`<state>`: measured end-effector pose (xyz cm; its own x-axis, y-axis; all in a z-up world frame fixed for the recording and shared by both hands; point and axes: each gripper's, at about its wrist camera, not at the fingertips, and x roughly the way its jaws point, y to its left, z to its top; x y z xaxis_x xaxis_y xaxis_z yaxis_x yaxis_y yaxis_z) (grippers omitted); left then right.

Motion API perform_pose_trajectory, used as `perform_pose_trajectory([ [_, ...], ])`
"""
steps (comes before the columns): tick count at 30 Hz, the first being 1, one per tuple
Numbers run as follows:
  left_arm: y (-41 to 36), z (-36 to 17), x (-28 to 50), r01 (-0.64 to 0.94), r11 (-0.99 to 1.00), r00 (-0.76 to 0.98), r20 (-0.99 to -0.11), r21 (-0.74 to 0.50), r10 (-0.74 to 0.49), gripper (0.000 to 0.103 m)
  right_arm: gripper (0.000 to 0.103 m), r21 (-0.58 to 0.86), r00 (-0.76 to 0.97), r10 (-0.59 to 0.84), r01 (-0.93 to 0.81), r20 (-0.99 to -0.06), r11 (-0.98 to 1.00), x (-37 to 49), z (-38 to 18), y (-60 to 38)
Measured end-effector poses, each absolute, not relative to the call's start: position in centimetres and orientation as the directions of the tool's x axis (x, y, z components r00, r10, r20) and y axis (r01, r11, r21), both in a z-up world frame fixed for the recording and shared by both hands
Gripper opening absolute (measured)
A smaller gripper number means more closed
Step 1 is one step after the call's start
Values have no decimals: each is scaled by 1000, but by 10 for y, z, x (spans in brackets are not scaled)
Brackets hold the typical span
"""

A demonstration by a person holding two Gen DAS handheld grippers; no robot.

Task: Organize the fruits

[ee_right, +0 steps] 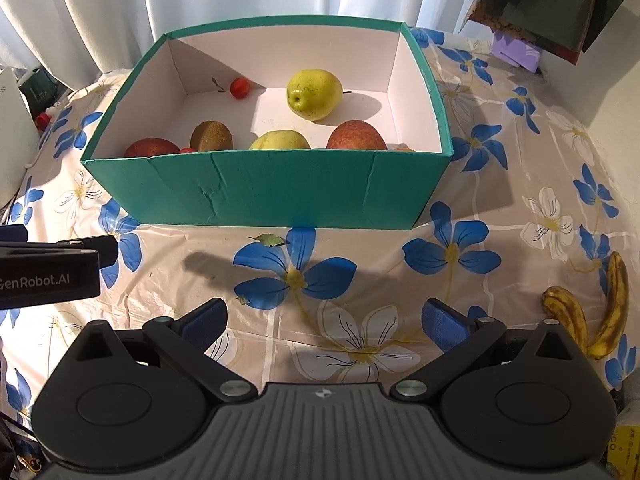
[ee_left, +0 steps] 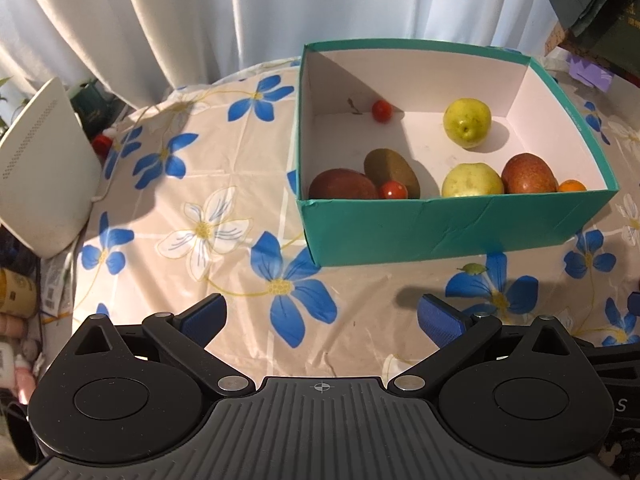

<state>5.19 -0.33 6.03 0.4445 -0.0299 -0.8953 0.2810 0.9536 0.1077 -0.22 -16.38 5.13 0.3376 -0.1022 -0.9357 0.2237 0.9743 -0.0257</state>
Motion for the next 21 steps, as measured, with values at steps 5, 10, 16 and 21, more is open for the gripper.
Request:
perform_pose_trajectory([
  [5,-24,62,54,352,914,436,-900,203,32,103,103,-74,247,-130,227,-960,971,15,44,-166],
  [10,-35,56,69,363,915,359,-933,175,36,103,103,-102,191,-147,230,-971,968,29,36,-173],
  [16,-46,49,86,361,918,322,-946,165,44,103,103,-119,174,-161,230,-972,966,49,33,-183],
  [21,-55,41,98,355,921,293,-955,160,53,103,103,-174,136,-202,196,-970,965,67,26,-186],
])
